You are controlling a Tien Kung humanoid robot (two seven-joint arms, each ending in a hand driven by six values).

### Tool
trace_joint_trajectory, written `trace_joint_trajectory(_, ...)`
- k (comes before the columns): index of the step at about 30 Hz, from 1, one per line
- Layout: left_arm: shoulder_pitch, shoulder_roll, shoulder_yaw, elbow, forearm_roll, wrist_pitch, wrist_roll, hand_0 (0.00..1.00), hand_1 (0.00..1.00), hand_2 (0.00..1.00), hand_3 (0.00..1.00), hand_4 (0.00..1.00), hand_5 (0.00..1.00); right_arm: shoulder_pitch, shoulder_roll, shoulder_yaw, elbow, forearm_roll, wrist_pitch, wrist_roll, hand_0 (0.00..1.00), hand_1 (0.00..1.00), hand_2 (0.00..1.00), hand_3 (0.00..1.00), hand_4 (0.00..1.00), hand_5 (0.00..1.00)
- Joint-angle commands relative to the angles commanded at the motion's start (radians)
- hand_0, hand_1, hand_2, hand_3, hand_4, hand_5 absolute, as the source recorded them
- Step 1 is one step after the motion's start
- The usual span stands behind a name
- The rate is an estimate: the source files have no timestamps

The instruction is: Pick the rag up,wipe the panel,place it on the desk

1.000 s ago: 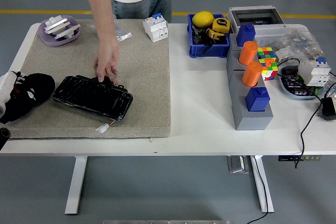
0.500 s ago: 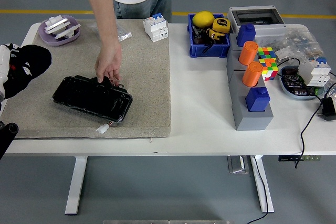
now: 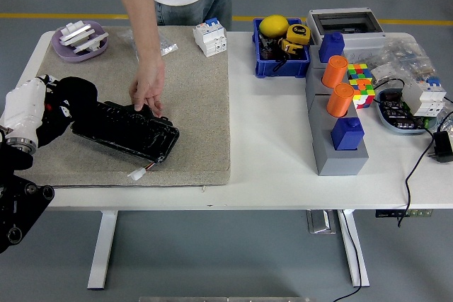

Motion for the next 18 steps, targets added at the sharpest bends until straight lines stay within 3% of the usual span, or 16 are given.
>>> trace_joint_trajectory(10,0.028,-0.032,0.074,-0.068,0.013,0.011,0.028,0.221,0.182,0.59,0.516,0.072,0.002,-0.003,-0.003,-0.009,-0.001,0.005,0.002,0.0,0.78,0.541,0.689,0.637,0.998,0.532)
trace_joint_trajectory(18,0.046,-0.045,0.147,-0.178,0.047,0.022,0.08,0.225,0.183,0.593,0.517,0.069,0.002,-0.004,-0.008,-0.011,-0.002,0.006,0.002,-0.001,0.78,0.54,0.689,0.637,0.998,0.533)
